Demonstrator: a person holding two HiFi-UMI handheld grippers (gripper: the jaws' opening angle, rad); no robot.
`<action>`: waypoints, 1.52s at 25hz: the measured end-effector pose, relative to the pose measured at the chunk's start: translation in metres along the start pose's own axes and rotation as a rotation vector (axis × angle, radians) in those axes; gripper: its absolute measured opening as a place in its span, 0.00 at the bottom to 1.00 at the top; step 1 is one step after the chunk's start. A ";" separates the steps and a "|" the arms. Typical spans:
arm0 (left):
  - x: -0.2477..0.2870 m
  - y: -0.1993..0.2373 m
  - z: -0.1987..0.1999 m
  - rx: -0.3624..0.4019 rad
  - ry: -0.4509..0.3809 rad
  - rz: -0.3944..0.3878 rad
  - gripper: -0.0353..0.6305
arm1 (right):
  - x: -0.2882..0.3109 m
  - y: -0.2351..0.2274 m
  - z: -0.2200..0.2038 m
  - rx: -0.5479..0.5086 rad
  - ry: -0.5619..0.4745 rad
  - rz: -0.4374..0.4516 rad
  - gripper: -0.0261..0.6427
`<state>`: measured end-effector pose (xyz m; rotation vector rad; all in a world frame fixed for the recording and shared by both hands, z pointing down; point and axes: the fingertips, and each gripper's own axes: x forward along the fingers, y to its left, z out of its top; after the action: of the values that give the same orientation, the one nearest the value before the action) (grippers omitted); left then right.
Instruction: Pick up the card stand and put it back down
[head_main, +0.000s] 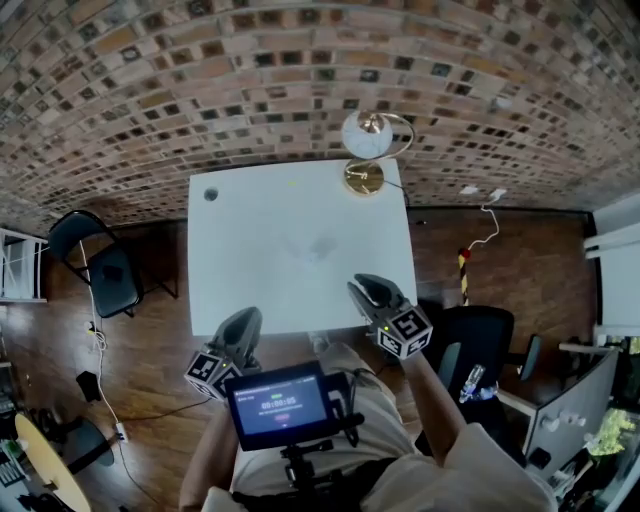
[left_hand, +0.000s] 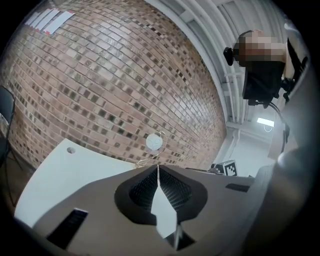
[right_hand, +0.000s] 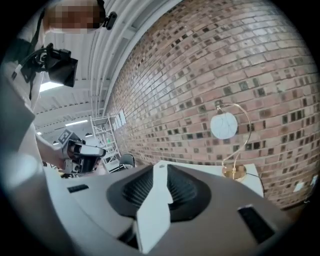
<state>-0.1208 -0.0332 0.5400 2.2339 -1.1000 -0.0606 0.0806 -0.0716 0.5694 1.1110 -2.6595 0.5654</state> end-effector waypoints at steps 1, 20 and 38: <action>0.003 0.001 0.001 0.001 -0.003 0.009 0.07 | 0.006 -0.005 -0.003 -0.003 0.009 0.011 0.18; 0.034 0.031 0.015 0.009 -0.029 0.141 0.07 | 0.109 -0.049 -0.083 -0.016 0.214 0.142 0.22; 0.017 0.060 0.013 -0.001 0.038 0.172 0.07 | 0.187 -0.082 -0.217 0.021 0.450 0.116 0.23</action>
<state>-0.1558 -0.0795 0.5672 2.1221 -1.2666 0.0531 0.0175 -0.1520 0.8492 0.7297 -2.3357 0.7636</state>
